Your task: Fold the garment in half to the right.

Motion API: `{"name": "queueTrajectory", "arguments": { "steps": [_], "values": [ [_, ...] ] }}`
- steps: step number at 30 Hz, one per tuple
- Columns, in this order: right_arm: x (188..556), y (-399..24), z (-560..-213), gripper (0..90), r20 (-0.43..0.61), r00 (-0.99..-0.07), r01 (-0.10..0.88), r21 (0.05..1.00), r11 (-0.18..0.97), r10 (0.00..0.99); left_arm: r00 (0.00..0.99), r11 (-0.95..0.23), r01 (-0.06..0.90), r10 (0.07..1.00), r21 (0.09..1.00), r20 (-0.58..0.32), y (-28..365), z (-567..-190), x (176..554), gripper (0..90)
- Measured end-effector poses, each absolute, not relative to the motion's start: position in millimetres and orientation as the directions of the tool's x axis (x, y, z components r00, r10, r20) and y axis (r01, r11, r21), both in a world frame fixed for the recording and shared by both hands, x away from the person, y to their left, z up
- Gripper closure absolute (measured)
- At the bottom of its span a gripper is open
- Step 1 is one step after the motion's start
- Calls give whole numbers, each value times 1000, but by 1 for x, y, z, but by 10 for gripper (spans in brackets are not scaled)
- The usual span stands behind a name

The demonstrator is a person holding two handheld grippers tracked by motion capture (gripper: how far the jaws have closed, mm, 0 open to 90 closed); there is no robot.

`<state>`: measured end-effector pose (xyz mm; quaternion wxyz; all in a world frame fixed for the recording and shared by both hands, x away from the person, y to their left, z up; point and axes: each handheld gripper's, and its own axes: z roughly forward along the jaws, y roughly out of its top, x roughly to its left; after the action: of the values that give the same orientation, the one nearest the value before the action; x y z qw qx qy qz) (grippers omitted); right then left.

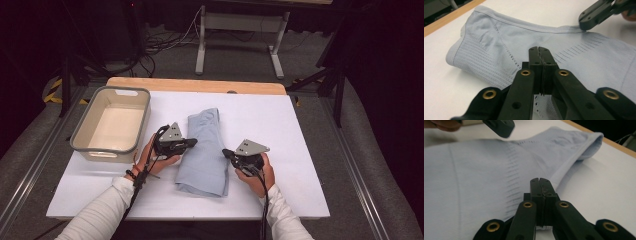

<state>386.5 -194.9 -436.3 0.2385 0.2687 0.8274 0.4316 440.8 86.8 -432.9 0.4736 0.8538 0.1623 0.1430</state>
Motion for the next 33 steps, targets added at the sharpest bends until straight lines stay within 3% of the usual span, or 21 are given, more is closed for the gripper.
{"name": "queueTrajectory", "arguments": {
  "steps": [7, 15, 19, 21, 29, 33],
  "values": [
    [361, -188, -430, 900, -139, -791, 208, 855, 475, 595, 924, -578, 124, 364, 806, 119, 75, -440, 435, 900],
    [345, -181, -453, 900, -147, -837, 234, 775, 587, 526, 925, -631, 111, 349, 768, 153, 68, -454, 429, 900],
    [346, -185, -458, 900, -146, -821, 264, 761, 593, 552, 925, -627, 113, 350, 771, 149, 69, -458, 428, 900],
    [348, -185, -458, 900, -222, -792, 252, 730, 636, 568, 924, -627, 109, 350, 771, 154, 69, -457, 427, 900],
    [346, -191, -451, 900, -184, -765, 272, 776, 569, 617, 921, -592, 80, 352, 802, 168, 83, -444, 412, 849],
    [343, -195, -445, 854, -159, -753, 278, 803, 527, 638, 927, -561, 87, 348, 824, 139, 98, -437, 400, 812]
  ]
}}
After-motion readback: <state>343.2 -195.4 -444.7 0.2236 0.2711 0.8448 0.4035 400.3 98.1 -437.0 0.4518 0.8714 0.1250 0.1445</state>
